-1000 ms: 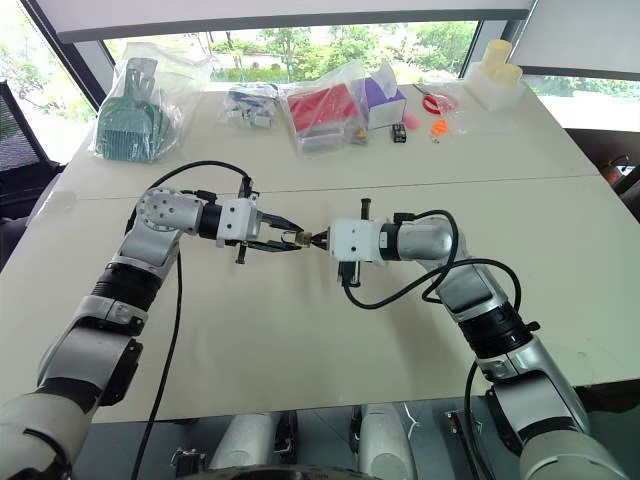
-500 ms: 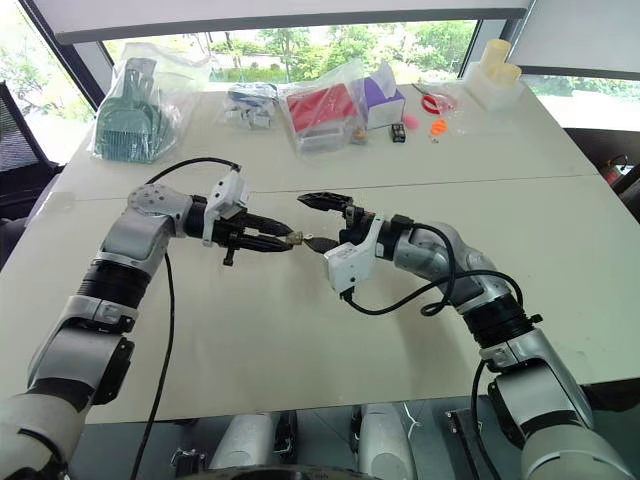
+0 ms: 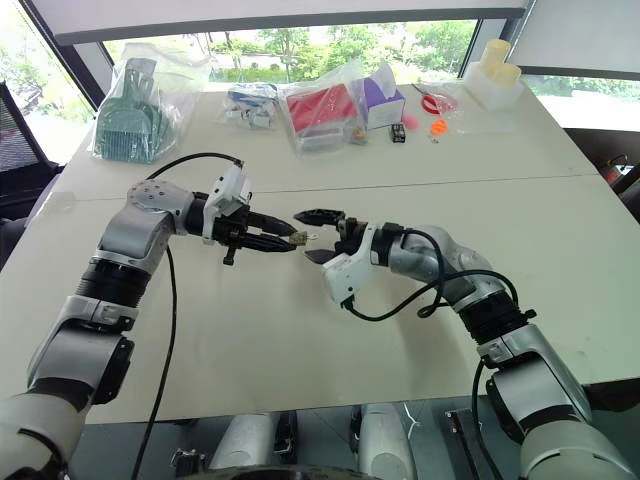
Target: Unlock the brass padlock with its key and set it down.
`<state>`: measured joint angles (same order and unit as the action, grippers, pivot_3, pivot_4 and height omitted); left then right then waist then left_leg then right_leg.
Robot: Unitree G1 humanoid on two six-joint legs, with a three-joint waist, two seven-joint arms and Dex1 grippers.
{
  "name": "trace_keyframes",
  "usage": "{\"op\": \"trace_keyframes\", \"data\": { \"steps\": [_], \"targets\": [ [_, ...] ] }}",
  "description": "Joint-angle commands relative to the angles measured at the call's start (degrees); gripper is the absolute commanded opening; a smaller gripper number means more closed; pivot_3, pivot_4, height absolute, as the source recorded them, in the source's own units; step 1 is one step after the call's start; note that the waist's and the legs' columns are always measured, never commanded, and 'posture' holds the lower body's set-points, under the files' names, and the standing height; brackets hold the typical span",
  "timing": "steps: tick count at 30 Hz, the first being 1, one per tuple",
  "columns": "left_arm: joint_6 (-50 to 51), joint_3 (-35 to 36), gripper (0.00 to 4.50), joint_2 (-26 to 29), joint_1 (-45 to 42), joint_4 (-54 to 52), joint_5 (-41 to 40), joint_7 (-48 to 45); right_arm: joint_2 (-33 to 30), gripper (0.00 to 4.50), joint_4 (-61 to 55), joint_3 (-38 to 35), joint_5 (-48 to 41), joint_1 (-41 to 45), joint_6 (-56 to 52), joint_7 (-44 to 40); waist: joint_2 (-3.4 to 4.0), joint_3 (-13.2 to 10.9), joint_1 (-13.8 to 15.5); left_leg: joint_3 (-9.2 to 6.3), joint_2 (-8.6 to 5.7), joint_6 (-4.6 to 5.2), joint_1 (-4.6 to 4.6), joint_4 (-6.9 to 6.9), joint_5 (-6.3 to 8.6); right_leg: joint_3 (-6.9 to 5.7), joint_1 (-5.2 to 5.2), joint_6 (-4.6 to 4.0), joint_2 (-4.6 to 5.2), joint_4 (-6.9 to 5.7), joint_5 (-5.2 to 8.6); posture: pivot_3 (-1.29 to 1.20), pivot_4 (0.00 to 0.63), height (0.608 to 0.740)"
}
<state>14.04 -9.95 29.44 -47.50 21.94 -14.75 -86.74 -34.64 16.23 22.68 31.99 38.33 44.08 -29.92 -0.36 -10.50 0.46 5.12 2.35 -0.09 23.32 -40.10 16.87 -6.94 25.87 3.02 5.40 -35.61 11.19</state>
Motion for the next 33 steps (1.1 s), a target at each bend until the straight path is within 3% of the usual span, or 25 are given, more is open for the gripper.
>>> {"op": "trace_keyframes", "data": {
  "steps": [1, 18, 21, 27, 28, 33],
  "targets": [
    [-1.96, 0.53, 0.77, 1.52, 0.02, -1.46, -0.25, -0.87, -1.64, 3.95, 0.24, -1.23, 0.59, 0.95, -0.17, 0.63, 0.00, 0.00, -0.04, -0.01, 0.00, 0.00, 0.00, 0.00, 0.00, 0.00, 0.00, 0.00, 0.00, 0.00, 0.00, 0.00, 0.150, 0.740],
    [-4.71, -0.62, 0.77, 0.52, -0.41, 1.30, 1.13, 0.23, 2.34, 3.95, -4.69, -2.15, -2.33, 1.40, 3.23, 5.37, 0.00, 0.00, 0.05, 0.00, 0.00, -0.02, -0.01, -0.01, -0.01, 0.01, 0.00, 0.00, 0.00, -0.02, 0.00, 0.00, 0.150, 0.740],
    [-4.86, -0.51, 0.77, 0.38, -0.52, 1.47, 1.29, 0.34, 2.27, 3.13, -4.76, -2.05, -2.44, 1.32, 3.36, 5.18, 0.00, 0.00, 0.05, 0.00, 0.00, -0.02, -0.01, 0.00, -0.01, 0.01, 0.00, 0.00, 0.00, -0.02, 0.00, 0.00, 0.150, 0.740],
    [-4.54, -0.22, 0.77, 0.25, -0.67, 1.40, 0.99, 0.31, 2.42, 0.33, -3.86, -1.52, -1.96, 1.68, 3.72, 4.88, 0.00, 0.00, -0.05, 0.00, 0.00, -0.02, -0.02, 0.00, -0.01, 0.01, 0.00, 0.00, 0.00, -0.04, 0.00, 0.00, 0.150, 0.740],
    [-4.43, -0.18, 0.77, 0.25, -0.68, 1.35, 0.88, 0.32, 2.48, 0.08, -3.75, -1.45, -1.93, 1.75, 3.74, 4.84, 0.00, 0.00, -0.05, 0.00, 0.00, -0.02, -0.02, 0.00, -0.01, 0.01, 0.00, 0.00, 0.00, -0.04, 0.00, 0.00, 0.150, 0.740],
    [-4.03, -0.17, 0.77, 0.34, -0.45, 0.80, 0.46, 0.38, 2.59, 0.08, -3.67, -1.24, -1.95, 1.91, 3.75, 4.43, 0.00, 0.00, -0.04, 0.00, 0.00, -0.02, -0.02, 0.00, -0.01, 0.01, 0.00, 0.00, 0.00, -0.05, 0.00, 0.00, 0.150, 0.740]
  ]
}}
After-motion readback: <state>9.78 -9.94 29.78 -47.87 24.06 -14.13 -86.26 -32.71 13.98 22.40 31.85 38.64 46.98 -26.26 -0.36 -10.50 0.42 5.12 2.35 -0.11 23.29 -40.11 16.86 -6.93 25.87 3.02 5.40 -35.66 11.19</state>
